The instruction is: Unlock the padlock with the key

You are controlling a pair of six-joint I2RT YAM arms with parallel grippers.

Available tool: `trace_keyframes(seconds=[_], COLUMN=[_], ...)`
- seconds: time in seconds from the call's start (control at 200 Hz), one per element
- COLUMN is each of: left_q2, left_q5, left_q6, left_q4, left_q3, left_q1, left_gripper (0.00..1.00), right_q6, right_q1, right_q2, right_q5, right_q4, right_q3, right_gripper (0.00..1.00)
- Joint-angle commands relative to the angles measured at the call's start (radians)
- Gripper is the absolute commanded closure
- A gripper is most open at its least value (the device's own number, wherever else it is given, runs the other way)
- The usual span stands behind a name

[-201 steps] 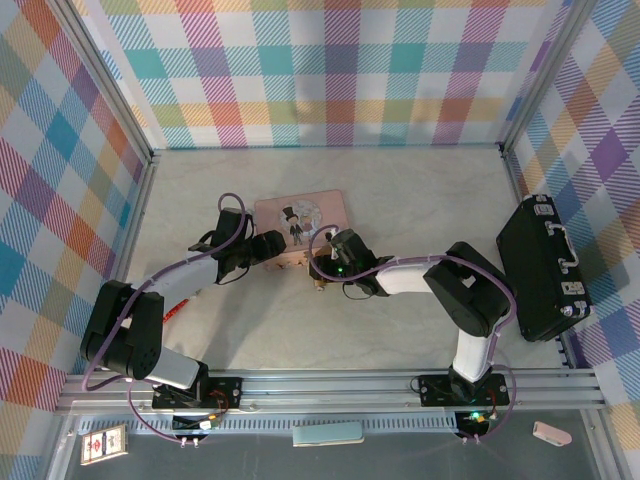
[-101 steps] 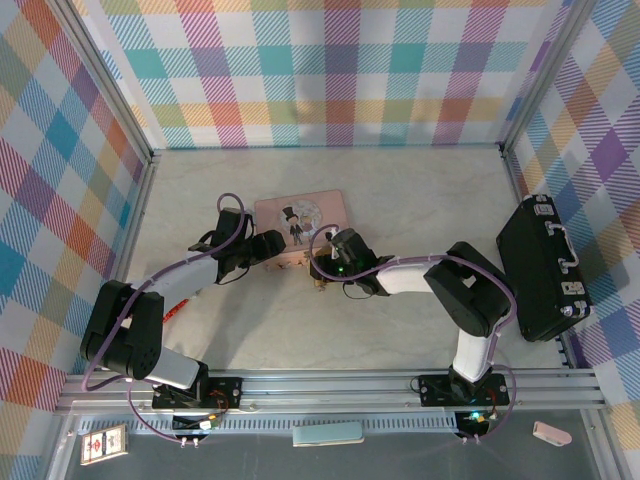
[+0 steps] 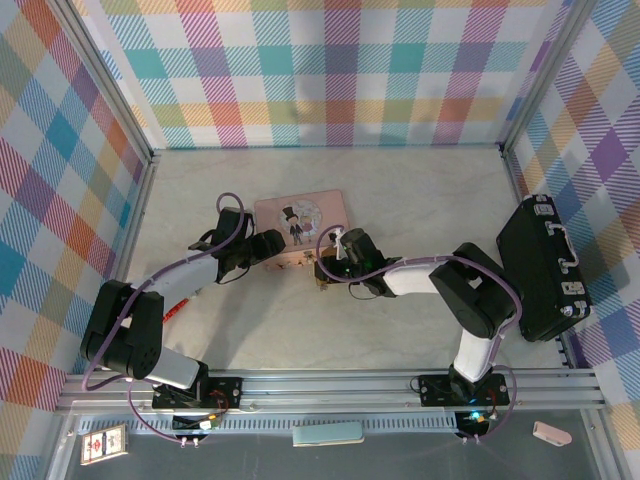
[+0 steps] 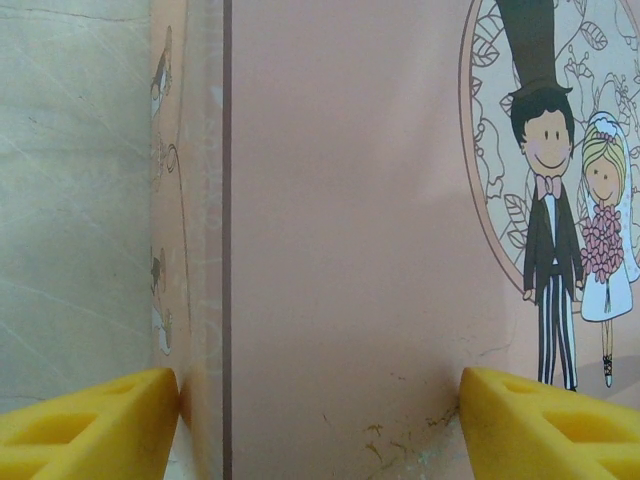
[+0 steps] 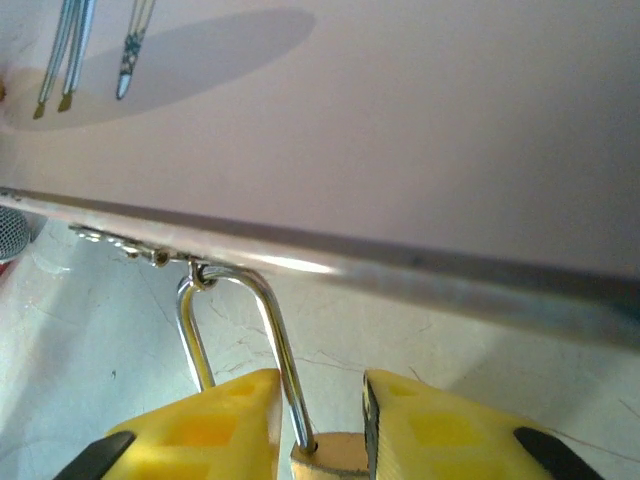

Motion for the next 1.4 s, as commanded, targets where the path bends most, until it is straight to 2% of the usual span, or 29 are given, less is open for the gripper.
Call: trace_keyframes(seconds=[0.0, 0.56, 0.94, 1.005, 1.075, 1.39], left_q2=[0.009, 0.016, 0.024, 0.024, 0.023, 0.035], left_q5=[-0.029, -0.032, -0.037, -0.040, -0.048, -0.095], left_q6=[-0.006, -0.010, -0.033, -0.041, -0.048, -0.124], left_q4=[-0.078, -0.084, -0.064, -0.064, -0.065, -0.057], left_q3=[0.018, 0.018, 0.007, 0.007, 0.007, -0.008], left_q1=[-0.003, -0.012, -0.018, -0.021, -0.027, -0.086], left_gripper=[0.27, 0.28, 0.28, 0.28, 0.28, 0.29], right_q6=[-0.039, -0.056, -0.035, -0.014, 0.018, 0.217], right_q1=[-0.009, -0.001, 0.008, 0.012, 0.014, 0.026], right_q2=[-0.004, 0.065, 0.081, 0.081, 0.084, 0.090], right_q5=[-0.035, -0.049, -0.043, -0.030, -0.027, 0.050], right_q4=[0.016, 0.024, 0.009, 0.016, 0.021, 0.100], right_q3=[-0.005, 0.054, 0.066, 0.063, 0.061, 0.020], right_gripper=[0.74, 0.80, 0.89, 0.92, 0.99, 1.00])
